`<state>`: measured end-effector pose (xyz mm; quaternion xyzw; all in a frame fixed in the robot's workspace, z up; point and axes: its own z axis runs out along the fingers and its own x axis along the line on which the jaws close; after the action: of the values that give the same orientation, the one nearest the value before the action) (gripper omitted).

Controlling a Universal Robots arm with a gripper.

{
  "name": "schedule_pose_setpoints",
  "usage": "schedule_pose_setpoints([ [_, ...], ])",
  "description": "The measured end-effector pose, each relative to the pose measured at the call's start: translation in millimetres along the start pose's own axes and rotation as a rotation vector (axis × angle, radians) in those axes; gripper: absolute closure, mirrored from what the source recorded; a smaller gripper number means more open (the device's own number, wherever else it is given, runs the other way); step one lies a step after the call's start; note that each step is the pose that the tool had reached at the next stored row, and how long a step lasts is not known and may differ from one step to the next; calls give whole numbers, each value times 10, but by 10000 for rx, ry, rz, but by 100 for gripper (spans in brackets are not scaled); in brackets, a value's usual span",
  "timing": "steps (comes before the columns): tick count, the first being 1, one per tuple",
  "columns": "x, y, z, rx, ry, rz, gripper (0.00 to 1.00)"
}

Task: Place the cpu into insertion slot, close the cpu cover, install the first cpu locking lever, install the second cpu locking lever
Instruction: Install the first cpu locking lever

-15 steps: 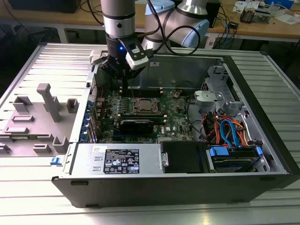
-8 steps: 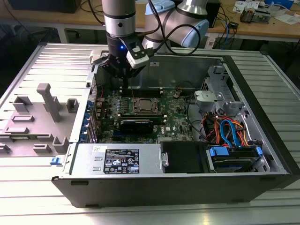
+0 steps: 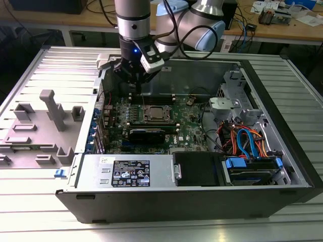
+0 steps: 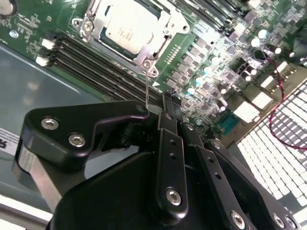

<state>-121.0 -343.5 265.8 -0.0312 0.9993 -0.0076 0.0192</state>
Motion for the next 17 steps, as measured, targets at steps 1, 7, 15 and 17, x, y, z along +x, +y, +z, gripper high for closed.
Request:
schedule_pose_setpoints([
  [1,-19,0,2,7,0,0,89],
  [7,-172,-1,24,80,4,-5,89],
  [15,-251,-3,96,113,-49,-34,89],
  [17,-251,-3,111,110,-53,-210,89],
])
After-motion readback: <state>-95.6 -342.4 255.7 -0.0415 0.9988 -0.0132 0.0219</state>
